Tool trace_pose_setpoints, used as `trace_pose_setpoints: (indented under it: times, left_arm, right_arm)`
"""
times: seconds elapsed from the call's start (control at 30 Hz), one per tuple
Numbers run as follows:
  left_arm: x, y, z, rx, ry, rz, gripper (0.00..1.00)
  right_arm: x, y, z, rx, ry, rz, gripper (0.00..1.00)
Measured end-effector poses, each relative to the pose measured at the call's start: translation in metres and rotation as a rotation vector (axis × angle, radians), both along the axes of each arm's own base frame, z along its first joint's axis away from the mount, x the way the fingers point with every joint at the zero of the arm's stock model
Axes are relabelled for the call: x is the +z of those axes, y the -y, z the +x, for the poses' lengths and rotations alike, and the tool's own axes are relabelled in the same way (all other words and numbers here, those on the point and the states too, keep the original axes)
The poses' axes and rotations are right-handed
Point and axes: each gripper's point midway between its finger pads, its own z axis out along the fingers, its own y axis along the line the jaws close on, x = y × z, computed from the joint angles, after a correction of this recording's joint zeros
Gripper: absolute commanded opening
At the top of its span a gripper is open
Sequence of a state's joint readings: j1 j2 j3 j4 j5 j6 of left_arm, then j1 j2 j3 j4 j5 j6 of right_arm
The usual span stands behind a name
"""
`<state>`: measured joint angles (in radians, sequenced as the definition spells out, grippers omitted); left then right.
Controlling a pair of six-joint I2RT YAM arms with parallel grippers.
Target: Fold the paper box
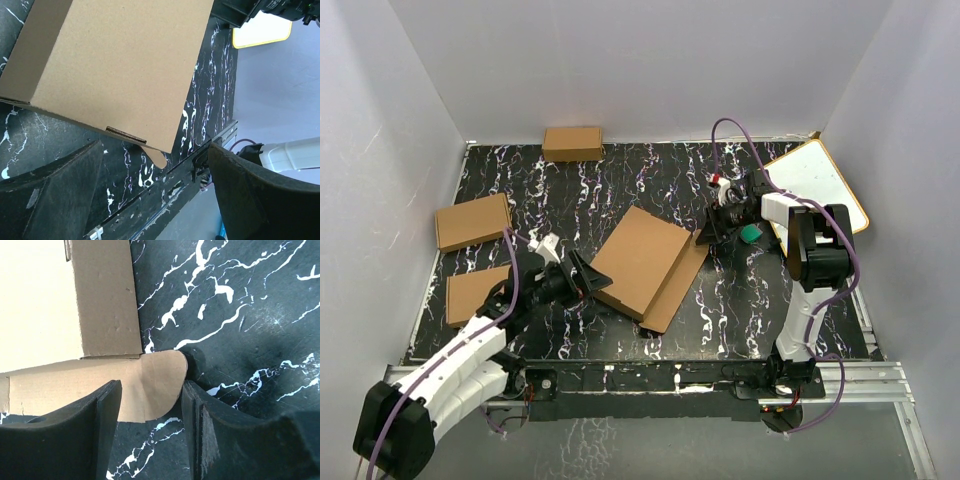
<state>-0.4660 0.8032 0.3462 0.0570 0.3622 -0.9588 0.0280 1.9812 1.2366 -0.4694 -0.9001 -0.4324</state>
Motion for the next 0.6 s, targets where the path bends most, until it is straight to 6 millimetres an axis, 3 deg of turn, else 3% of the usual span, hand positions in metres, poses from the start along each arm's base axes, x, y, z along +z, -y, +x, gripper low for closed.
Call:
trace_pose_setpoints:
  times: [0.33,0.6]
  left_arm:
    - [-0.017,0.012,-0.002,-0.015,-0.059,0.024,0.83]
    - [-0.026,0.013,-0.001,-0.006,-0.076,0.056,0.83]
  right_arm:
    - [0.0,0.0,-0.015,0.038,0.016,0.003,0.45]
    - [0.017,0.002,-0.032,0.079,0.111,-0.013,0.45]
